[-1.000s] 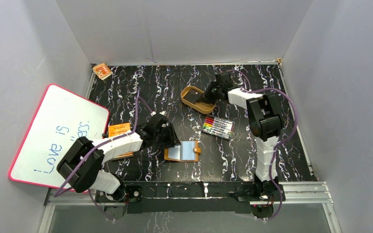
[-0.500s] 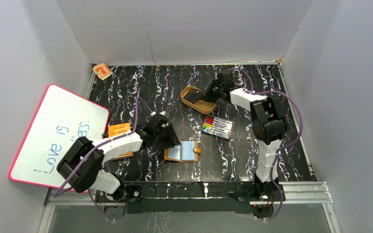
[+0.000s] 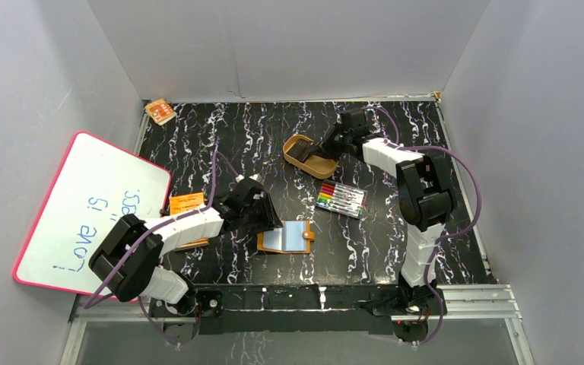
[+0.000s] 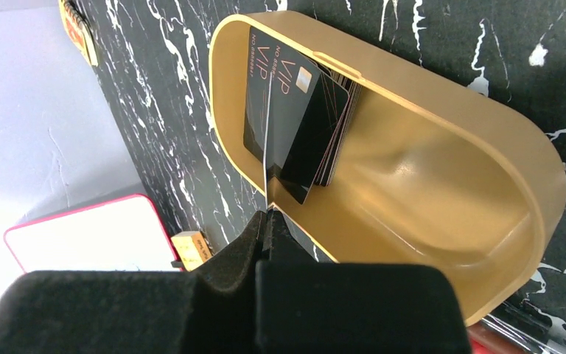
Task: Put the credit cards into the card holder
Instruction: Pick up the credit card from the storage box.
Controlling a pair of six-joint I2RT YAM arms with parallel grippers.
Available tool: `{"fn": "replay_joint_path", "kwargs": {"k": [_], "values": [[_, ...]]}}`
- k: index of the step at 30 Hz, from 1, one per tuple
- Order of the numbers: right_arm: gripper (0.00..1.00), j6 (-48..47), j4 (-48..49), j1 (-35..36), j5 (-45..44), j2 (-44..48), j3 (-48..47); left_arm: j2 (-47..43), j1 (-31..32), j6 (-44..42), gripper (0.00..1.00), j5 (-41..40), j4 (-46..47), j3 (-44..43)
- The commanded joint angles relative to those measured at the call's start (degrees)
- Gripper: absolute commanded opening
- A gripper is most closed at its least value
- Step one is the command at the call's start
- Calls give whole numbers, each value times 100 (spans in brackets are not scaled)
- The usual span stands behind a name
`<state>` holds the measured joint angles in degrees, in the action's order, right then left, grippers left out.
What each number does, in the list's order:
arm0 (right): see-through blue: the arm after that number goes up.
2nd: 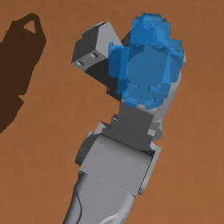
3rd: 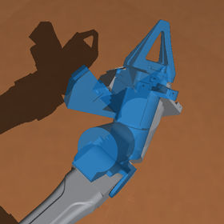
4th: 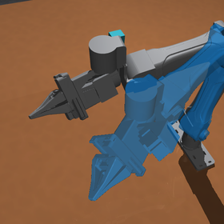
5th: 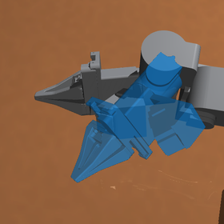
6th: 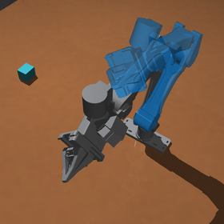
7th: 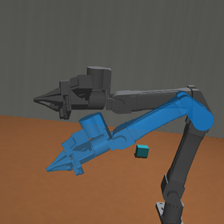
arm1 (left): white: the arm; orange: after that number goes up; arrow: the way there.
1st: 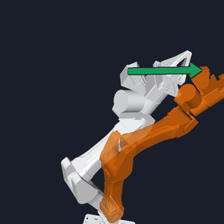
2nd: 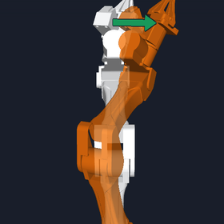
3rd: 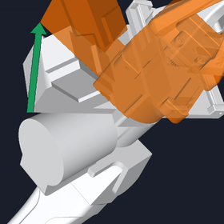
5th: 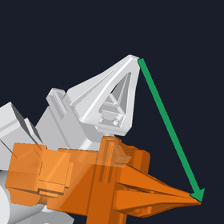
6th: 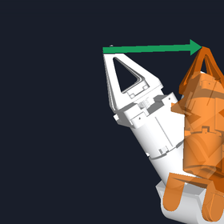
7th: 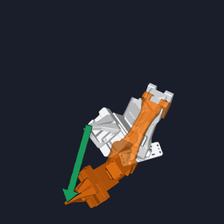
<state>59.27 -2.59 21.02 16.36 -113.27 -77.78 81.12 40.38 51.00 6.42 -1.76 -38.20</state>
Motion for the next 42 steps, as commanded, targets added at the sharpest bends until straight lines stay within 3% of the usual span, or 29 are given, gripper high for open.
{"fn": "replay_joint_path", "kwargs": {"k": [1,14,24,35,42], "values": [[0,253,-77,8,-45,285,43,-75,21,-51,33,-68,-113,-56],[0,147,-180,17,-288,696,202,-141,18,-12,33,-147,-101,-27],[0,80,-180,17,-264,821,280,-216,16,-8,39,-197,-179,-113],[0,-267,-325,18,-89,1467,598,-267,20,-70,61,-139,-307,-374],[0,-814,-576,27,306,2354,1270,-344,17,0,69,-66,-336,-505]]}}
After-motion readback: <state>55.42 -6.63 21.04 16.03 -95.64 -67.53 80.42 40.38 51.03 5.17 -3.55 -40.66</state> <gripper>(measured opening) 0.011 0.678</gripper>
